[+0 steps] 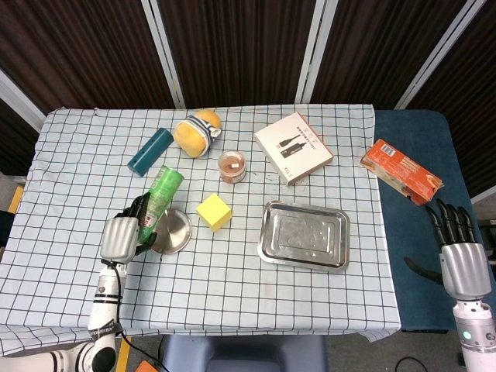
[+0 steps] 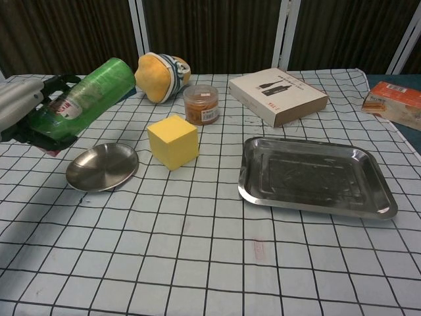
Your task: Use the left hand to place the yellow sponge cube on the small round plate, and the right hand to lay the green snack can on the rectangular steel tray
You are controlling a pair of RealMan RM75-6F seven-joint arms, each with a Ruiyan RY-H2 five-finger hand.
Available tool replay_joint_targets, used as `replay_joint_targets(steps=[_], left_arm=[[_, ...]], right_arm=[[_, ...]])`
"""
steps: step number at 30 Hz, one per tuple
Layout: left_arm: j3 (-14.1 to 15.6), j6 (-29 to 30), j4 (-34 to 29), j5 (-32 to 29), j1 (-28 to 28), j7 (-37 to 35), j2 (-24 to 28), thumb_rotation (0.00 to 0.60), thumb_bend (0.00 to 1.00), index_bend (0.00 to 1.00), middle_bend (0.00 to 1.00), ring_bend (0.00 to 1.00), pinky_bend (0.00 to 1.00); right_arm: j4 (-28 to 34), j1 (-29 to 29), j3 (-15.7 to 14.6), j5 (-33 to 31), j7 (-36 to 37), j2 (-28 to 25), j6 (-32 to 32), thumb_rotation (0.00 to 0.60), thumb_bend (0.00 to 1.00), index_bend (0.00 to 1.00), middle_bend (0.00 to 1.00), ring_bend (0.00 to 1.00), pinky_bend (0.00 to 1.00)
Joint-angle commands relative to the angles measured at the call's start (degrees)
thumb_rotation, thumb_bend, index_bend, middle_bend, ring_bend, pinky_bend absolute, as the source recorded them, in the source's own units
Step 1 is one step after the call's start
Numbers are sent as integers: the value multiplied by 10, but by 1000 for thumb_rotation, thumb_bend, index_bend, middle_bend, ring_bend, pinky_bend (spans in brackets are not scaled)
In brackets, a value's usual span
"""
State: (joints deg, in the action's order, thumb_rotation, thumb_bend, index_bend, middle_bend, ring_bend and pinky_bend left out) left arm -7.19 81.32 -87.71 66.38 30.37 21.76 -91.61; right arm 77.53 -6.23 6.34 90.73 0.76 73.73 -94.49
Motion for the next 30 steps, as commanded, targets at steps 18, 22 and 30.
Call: replay_joint_targets(steps=[18, 22, 30], left_arm=[[150, -29, 163, 422, 43, -342, 76, 600, 465, 290, 429, 490, 737], [153, -40, 200, 426, 47, -336, 61, 600, 465, 300, 429, 490, 738], [156, -59, 249, 411, 46, -349, 32, 600, 464, 346, 426, 489, 737]], right_arm=[[5, 4, 2, 6, 17, -3, -12, 600, 45, 22, 0, 0, 0], [6, 5, 1, 9, 22, -5, -14, 600, 46, 22, 0, 0, 0], [7, 5, 2, 10, 25, -5, -16, 600, 45, 22, 0, 0, 0]])
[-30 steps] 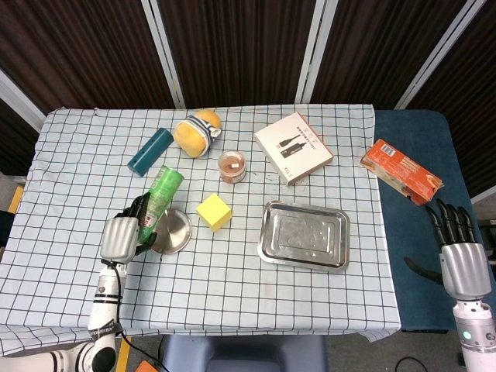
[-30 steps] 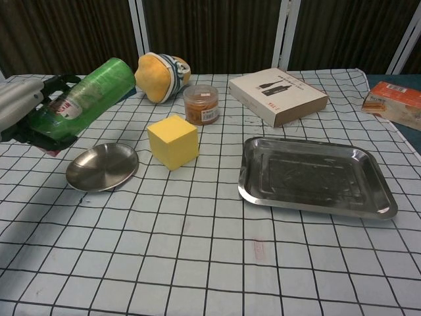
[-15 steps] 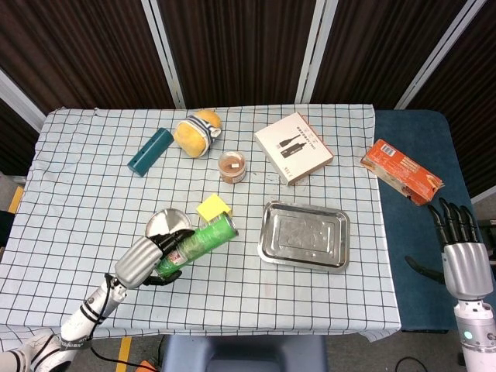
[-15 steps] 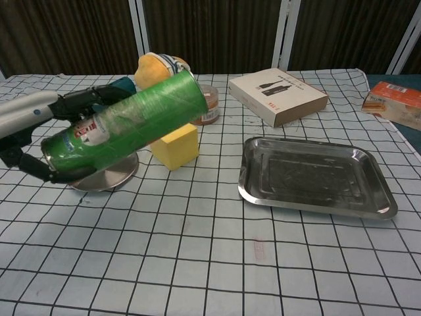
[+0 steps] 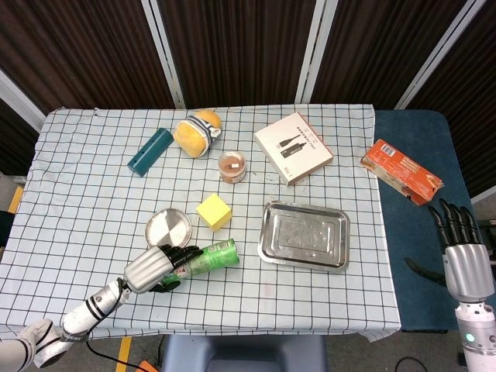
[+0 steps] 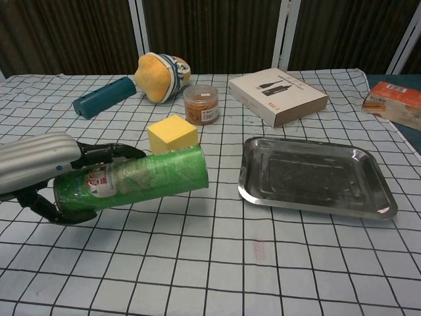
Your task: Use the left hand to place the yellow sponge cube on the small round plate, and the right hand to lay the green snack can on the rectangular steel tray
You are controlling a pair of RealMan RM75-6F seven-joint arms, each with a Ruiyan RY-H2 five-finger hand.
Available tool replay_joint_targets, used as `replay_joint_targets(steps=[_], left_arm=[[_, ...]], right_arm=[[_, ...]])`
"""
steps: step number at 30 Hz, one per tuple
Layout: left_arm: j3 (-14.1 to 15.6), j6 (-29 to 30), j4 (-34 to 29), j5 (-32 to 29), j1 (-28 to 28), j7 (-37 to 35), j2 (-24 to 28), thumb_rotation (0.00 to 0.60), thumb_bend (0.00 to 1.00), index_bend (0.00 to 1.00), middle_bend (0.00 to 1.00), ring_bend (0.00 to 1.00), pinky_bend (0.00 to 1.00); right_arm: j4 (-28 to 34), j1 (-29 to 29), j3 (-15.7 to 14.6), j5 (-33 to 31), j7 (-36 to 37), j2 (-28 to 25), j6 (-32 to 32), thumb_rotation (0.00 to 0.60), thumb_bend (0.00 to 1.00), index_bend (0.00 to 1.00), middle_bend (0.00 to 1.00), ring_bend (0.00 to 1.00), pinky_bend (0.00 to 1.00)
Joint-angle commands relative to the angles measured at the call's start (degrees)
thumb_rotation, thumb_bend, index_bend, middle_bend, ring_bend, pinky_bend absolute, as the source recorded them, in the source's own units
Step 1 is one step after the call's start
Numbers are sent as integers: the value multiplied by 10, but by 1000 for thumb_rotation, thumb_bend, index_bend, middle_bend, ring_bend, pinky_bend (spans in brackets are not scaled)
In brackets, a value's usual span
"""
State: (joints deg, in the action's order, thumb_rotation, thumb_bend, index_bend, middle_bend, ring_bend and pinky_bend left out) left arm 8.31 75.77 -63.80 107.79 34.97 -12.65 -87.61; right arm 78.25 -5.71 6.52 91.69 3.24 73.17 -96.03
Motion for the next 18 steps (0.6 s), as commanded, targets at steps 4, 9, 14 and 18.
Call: replay_joint_targets(steps=[4, 9, 14, 18], left_arm=[[2, -1, 20, -4, 1, -12, -20, 600, 464, 364, 406, 475, 725], [3, -8, 21, -8, 1, 1, -27, 600, 458, 370, 350, 394, 606], [1, -12, 7, -16, -3, 25, -26, 600, 437, 331, 286, 298, 470], [-1, -26, -10, -29, -4, 42, -19, 600, 419, 276, 226, 236, 388]], right_arm=[[-1, 0, 1, 0, 0, 1, 0, 600, 45, 23, 0, 0, 0], [0, 0, 1, 0, 0, 1, 0, 600, 45, 23, 0, 0, 0], [-2, 1, 4, 0, 2, 3, -6, 600, 45, 43, 0, 0, 0], [-4, 2, 4, 1, 3, 4, -8, 600, 45, 44, 0, 0, 0]])
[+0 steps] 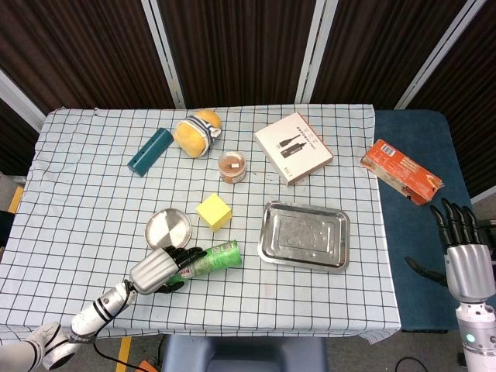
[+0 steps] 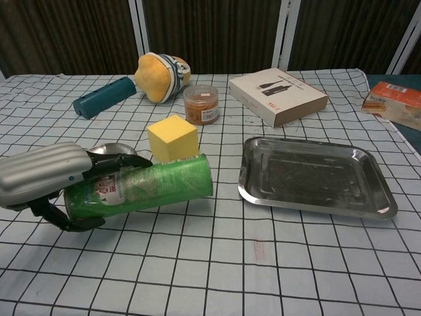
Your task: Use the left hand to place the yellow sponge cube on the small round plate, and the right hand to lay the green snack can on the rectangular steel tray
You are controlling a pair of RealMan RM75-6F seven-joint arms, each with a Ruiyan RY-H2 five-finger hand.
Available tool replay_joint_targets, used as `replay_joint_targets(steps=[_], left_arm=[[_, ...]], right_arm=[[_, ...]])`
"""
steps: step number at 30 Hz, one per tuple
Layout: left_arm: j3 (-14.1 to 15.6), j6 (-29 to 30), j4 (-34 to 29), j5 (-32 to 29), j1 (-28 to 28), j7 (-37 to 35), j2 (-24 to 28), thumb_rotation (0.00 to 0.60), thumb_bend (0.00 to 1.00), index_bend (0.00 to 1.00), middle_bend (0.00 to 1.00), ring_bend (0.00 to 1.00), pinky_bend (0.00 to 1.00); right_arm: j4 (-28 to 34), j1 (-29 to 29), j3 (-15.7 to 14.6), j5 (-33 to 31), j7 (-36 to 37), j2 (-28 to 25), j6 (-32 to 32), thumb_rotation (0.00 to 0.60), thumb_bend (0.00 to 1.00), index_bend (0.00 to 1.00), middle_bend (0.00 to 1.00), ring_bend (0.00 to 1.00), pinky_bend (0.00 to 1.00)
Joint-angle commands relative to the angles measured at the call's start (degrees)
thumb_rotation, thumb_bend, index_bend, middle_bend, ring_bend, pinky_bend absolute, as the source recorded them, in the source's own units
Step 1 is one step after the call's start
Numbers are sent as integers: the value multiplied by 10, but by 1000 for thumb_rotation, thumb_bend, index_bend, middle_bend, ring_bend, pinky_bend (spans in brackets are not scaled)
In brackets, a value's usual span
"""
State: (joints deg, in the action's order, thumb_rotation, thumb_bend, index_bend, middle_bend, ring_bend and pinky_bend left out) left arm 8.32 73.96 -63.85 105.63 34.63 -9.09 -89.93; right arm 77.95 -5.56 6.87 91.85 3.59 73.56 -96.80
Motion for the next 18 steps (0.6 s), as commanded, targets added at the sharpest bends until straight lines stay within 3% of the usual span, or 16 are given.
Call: replay_joint_targets(steps=[1, 11, 18], left_arm=[[-2, -13, -15, -12, -1, 9, 8, 600, 418, 261, 212, 224, 372], [-10, -42, -70, -44, -7, 62, 38, 600, 406, 21, 75, 97, 224], [-26, -51, -121, -72, -11, 82, 63, 600, 398, 0, 25, 66, 195]], right_arm=[[-1, 0, 0, 0, 0, 1, 0, 600, 45, 44, 0, 0, 0], [-2, -1, 0, 0, -1, 2, 1, 600, 46, 45, 0, 0, 0], [-2, -1, 0, -1, -2, 3, 4, 600, 46, 45, 0, 0, 0]])
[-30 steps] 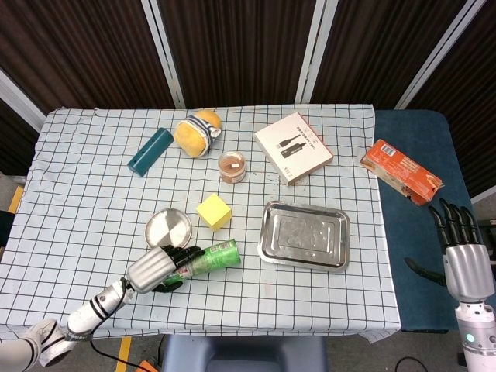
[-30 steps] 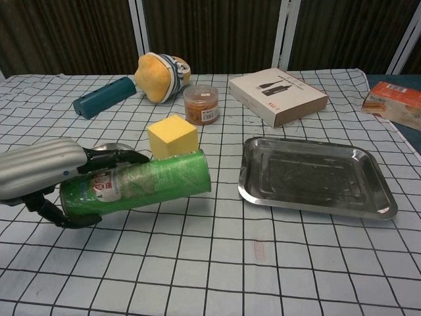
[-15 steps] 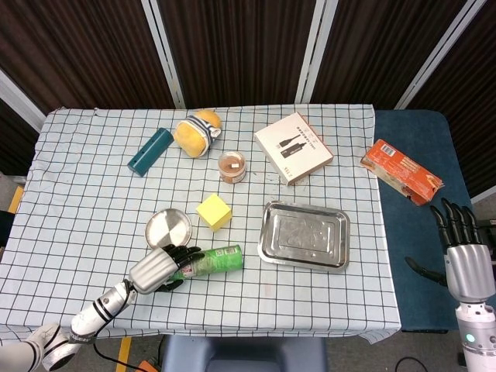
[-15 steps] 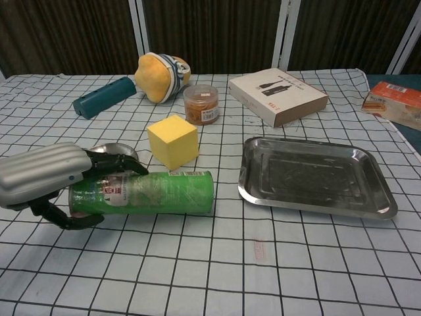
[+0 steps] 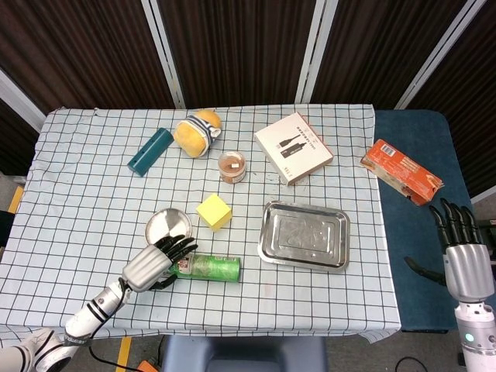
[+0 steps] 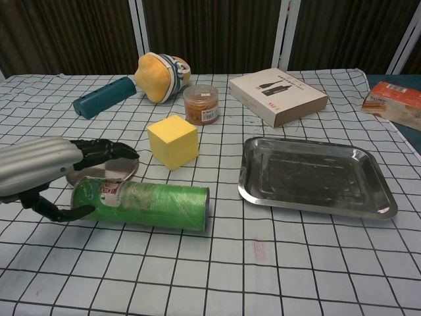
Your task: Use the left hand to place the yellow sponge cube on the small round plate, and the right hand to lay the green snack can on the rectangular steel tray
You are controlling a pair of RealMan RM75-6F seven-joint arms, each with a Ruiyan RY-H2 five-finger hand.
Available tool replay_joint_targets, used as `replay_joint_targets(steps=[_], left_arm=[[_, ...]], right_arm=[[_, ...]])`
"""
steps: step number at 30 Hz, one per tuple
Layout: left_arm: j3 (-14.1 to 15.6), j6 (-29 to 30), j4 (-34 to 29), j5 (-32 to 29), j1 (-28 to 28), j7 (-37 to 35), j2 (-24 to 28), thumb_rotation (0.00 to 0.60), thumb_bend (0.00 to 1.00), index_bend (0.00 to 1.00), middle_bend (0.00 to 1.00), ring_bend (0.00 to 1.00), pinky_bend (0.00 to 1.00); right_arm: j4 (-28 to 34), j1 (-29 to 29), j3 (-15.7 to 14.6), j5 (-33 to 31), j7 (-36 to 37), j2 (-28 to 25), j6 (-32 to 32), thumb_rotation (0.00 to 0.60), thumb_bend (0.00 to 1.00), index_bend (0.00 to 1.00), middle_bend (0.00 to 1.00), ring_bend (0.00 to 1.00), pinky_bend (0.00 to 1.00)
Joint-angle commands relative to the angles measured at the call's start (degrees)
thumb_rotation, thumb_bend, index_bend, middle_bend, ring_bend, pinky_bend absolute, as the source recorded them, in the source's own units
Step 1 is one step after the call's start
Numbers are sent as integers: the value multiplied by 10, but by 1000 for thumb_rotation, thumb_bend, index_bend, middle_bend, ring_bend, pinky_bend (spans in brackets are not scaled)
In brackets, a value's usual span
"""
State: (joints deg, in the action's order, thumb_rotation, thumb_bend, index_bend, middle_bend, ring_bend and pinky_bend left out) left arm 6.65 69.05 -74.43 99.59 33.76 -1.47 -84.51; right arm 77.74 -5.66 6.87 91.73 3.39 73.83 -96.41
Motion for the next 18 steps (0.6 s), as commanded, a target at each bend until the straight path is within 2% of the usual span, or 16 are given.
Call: replay_joint_targets(steps=[1, 7, 13, 18], left_arm=[[-16, 2, -23, -18, -3, 5, 13, 600, 396, 0, 25, 66, 194], [-68, -2, -64, -71, 0, 52, 28, 600, 393, 0, 31, 66, 197], [-105, -60, -97, -123, 31, 110, 33, 600, 387, 0, 1, 23, 196], [-133, -105, -115, -182, 54, 170, 14, 600, 384, 0, 0, 0, 189]], right_arm=[[0, 0, 0, 0, 0, 0, 0, 600, 46, 44, 0, 0, 0], [1, 0, -2, 4, 2, 0, -1, 600, 45, 45, 0, 0, 0], [2, 2, -11, 16, 0, -4, -3, 600, 45, 45, 0, 0, 0], [6, 3, -14, 20, 1, -9, -3, 600, 45, 39, 0, 0, 0]])
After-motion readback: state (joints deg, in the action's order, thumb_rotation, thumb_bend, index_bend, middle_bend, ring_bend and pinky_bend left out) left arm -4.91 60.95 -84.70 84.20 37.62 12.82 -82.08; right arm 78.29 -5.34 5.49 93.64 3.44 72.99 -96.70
